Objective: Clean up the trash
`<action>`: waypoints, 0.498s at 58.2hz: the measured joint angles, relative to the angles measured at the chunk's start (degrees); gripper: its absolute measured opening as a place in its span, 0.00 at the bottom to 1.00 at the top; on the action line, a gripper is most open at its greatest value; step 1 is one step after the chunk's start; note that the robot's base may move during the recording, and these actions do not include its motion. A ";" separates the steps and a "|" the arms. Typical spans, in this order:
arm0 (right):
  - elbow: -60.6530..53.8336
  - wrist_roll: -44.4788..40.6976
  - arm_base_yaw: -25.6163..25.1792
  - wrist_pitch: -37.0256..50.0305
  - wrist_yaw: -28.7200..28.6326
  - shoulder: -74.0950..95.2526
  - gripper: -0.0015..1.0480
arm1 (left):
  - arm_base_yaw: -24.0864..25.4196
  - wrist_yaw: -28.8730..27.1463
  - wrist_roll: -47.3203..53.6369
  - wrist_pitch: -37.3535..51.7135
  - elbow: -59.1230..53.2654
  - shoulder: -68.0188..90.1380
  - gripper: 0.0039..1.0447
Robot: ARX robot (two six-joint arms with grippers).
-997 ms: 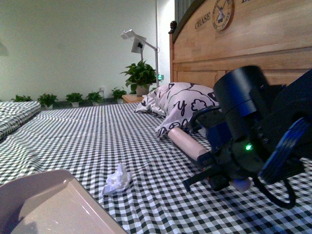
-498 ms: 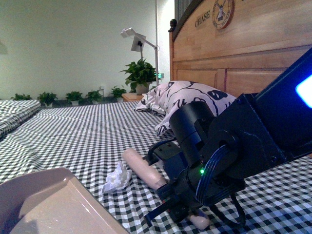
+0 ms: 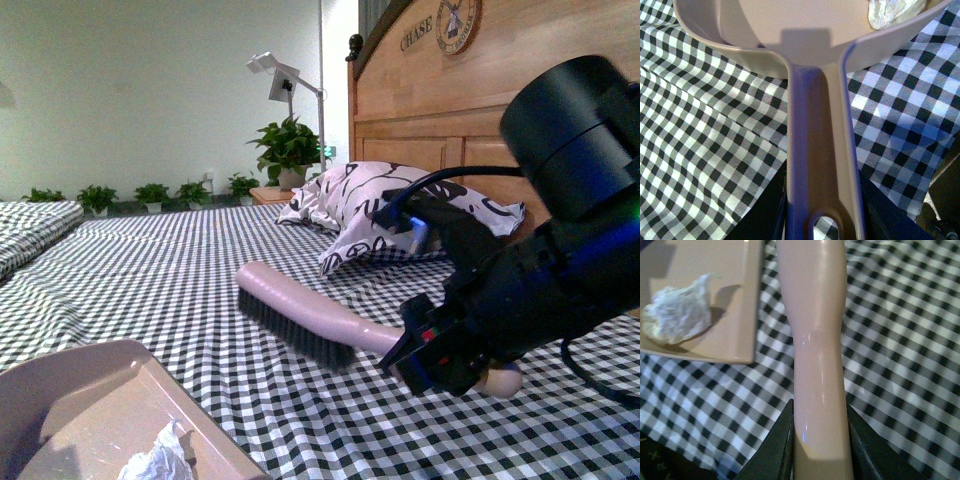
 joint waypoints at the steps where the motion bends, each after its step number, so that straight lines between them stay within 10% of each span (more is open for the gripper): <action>1: -0.24 0.59 -0.28 0.33 -0.13 -0.39 0.21 | 0.00 -0.02 0.00 0.00 0.00 0.00 0.26; 12: -4.66 7.45 -6.49 4.87 -4.39 -9.64 0.20 | 0.02 0.46 -0.72 1.16 -0.39 -0.09 0.26; 29: -11.39 16.06 -19.50 5.64 -12.81 -25.77 0.20 | 0.00 -0.52 -42.36 45.00 -13.35 -8.11 0.26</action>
